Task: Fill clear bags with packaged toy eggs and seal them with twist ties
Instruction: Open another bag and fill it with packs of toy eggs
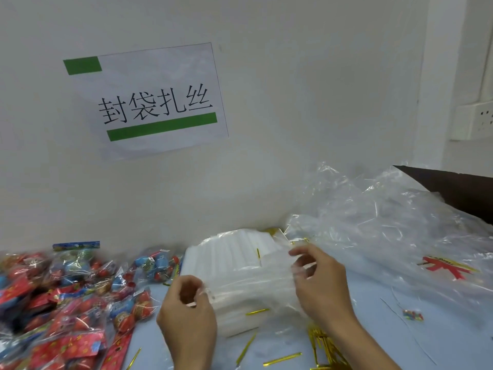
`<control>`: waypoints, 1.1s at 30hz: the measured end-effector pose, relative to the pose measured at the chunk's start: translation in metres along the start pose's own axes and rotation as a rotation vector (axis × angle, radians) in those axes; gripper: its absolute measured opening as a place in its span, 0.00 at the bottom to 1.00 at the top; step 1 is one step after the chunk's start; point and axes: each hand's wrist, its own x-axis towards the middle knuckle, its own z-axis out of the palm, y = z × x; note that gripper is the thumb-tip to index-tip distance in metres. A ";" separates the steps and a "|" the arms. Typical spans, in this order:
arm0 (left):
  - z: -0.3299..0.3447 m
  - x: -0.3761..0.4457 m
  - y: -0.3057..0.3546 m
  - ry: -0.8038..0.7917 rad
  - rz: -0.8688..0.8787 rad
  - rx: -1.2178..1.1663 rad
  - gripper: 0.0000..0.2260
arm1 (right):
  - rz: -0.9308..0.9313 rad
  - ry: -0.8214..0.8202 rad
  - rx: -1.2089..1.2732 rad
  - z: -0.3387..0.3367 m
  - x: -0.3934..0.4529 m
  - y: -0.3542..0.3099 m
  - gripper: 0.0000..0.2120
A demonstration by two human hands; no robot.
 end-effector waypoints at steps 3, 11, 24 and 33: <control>0.002 -0.003 0.003 -0.082 -0.005 -0.058 0.14 | -0.008 0.010 -0.080 0.001 0.000 0.004 0.16; 0.008 -0.011 0.000 -0.443 -0.073 0.093 0.15 | -0.115 -0.339 0.064 0.015 -0.014 -0.004 0.15; 0.009 -0.016 0.008 -0.375 0.011 -0.047 0.15 | -0.060 -0.198 0.003 0.011 -0.009 0.001 0.17; 0.005 -0.011 0.004 -0.236 -0.049 0.250 0.10 | -0.031 -0.232 -0.316 0.016 -0.012 0.004 0.08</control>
